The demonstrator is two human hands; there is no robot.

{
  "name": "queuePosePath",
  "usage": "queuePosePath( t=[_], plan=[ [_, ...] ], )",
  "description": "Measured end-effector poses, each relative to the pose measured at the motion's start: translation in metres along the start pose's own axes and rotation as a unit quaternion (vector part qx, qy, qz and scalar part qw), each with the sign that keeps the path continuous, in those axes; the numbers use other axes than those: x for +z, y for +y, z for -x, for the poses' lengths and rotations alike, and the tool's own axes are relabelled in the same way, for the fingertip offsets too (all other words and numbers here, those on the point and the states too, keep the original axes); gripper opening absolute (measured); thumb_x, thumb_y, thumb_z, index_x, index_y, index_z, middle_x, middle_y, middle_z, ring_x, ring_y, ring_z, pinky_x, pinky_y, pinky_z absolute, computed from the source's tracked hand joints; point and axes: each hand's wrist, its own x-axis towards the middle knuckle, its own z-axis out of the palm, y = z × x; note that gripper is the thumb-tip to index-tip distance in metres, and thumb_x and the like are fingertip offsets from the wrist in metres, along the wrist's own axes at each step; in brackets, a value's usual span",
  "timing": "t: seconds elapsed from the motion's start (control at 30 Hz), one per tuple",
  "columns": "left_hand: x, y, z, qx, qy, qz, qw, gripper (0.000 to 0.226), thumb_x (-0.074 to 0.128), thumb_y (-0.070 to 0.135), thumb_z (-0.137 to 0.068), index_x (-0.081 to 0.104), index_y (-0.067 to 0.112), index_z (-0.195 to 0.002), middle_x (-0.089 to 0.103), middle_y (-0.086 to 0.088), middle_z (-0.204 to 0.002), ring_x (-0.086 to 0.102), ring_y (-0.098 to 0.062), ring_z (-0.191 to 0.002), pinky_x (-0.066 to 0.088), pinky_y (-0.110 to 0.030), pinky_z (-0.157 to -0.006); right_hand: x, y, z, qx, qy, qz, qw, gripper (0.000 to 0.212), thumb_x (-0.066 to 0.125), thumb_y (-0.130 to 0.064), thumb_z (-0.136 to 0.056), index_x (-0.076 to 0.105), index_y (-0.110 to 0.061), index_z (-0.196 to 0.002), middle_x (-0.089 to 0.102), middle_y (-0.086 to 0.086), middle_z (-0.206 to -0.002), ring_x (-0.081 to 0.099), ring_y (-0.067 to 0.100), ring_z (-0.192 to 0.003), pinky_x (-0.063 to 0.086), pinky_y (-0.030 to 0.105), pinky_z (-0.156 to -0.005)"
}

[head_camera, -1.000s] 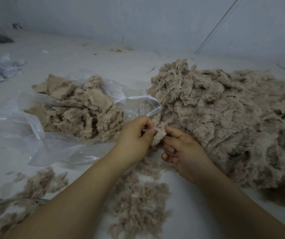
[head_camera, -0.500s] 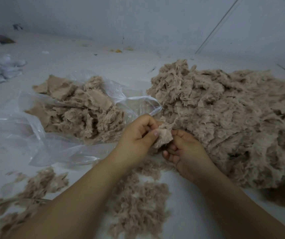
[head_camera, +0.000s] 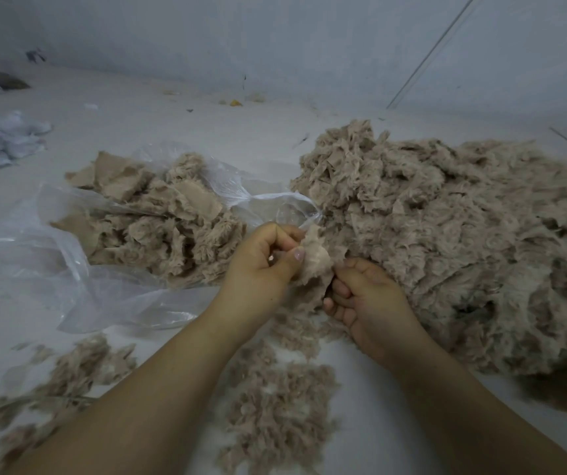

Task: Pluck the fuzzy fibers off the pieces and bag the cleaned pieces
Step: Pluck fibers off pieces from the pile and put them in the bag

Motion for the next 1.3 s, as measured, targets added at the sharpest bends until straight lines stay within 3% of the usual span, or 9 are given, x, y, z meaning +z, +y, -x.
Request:
queuePosePath(
  t=[0.1,0.27,0.43,0.6,0.8,0.9,1.17,1.23,1.3],
  plan=[
    [-0.001,-0.001,-0.001,0.002,0.038,-0.036,0.999,0.019,0.063,0.002,-0.091,0.058,0.009,-0.074,0.052,-0.002,-0.071,0.047,-0.015,-0.065,0.043,-0.031,-0.062,-0.001,0.001,-0.001,-0.003,-0.006,-0.013,1.000,0.021,0.052,-0.017,-0.102,0.053,-0.003,-0.118,0.039,-0.002,-0.056,0.042,0.008,-0.049,0.050,0.023,-0.050],
    [0.002,-0.002,-0.001,-0.016,0.050,-0.025,0.998,0.023,0.068,0.007,-0.089,0.065,0.018,-0.069,0.055,0.000,-0.057,0.049,-0.014,-0.049,0.043,-0.029,-0.044,-0.004,0.001,0.000,-0.018,-0.030,-0.012,0.999,0.024,0.062,-0.025,-0.094,0.053,-0.008,-0.109,0.037,-0.003,-0.056,0.040,0.008,-0.049,0.049,0.023,-0.049],
    [0.007,-0.005,0.002,-0.038,0.001,0.011,0.999,0.021,0.068,0.004,-0.089,0.065,0.016,-0.073,0.066,-0.027,-0.069,0.060,-0.034,-0.054,0.054,-0.050,-0.053,-0.002,-0.003,0.006,-0.048,-0.097,-0.002,0.994,0.030,0.065,-0.045,-0.078,0.071,-0.019,-0.066,0.050,-0.002,-0.053,0.053,0.009,-0.049,0.050,0.021,-0.050],
    [0.007,-0.007,0.004,-0.035,-0.018,-0.010,0.999,0.017,0.070,0.011,-0.083,0.062,0.018,-0.070,0.055,-0.017,-0.055,0.048,-0.022,-0.050,0.041,-0.032,-0.050,-0.005,0.001,0.003,-0.047,-0.078,0.036,0.995,0.021,0.062,-0.013,-0.091,0.070,-0.008,-0.072,0.055,0.010,-0.060,0.049,0.022,-0.057,0.045,0.028,-0.050],
    [0.007,0.003,0.001,-0.112,-0.055,0.061,0.990,0.019,0.067,0.016,-0.091,0.063,0.002,-0.102,0.064,-0.003,-0.057,0.060,-0.012,-0.050,0.047,-0.021,-0.050,-0.008,0.002,0.003,-0.048,-0.094,0.061,0.992,0.030,0.062,-0.007,-0.092,0.073,-0.016,-0.066,0.054,0.010,-0.064,0.048,0.013,-0.051,0.047,0.022,-0.049],
    [0.004,0.003,0.000,-0.138,-0.064,0.081,0.985,0.021,0.064,0.012,-0.093,0.063,-0.010,-0.090,0.062,-0.032,-0.079,0.057,-0.032,-0.069,0.046,-0.041,-0.065,-0.009,0.004,0.002,-0.040,-0.080,0.064,0.994,0.036,0.059,-0.003,-0.093,0.074,-0.017,-0.064,0.049,0.003,-0.054,0.045,0.011,-0.048,0.047,0.021,-0.048],
    [-0.003,-0.001,-0.005,-0.102,0.037,0.109,0.988,0.029,0.056,0.005,-0.096,0.059,0.011,-0.068,0.055,-0.007,-0.052,0.045,-0.018,-0.037,0.035,-0.021,-0.037,-0.007,0.003,0.001,-0.019,-0.056,0.007,0.998,0.036,0.058,-0.006,-0.094,0.069,-0.012,-0.061,0.037,-0.003,-0.046,0.040,0.011,-0.045,0.045,0.021,-0.045],
    [-0.018,-0.001,-0.009,-0.094,-0.020,0.113,0.989,0.026,0.060,0.002,-0.092,0.061,0.011,-0.067,0.053,-0.009,-0.049,0.043,-0.019,-0.033,0.031,-0.019,-0.036,-0.007,0.002,0.000,-0.019,-0.045,-0.024,0.999,0.045,0.057,-0.009,-0.095,0.060,-0.016,-0.051,0.036,-0.004,-0.045,0.041,0.009,-0.041,0.043,0.019,-0.044],
    [-0.038,0.002,-0.011,-0.121,-0.205,0.097,0.966,0.016,0.066,-0.001,-0.083,0.067,0.009,-0.070,0.056,-0.013,-0.050,0.046,-0.018,-0.031,0.034,-0.017,-0.034,-0.007,0.003,0.000,-0.027,-0.044,-0.028,0.998,0.046,0.056,-0.014,-0.097,0.051,-0.016,-0.052,0.037,-0.004,-0.046,0.042,0.008,-0.040,0.041,0.020,-0.044]
  ],
)
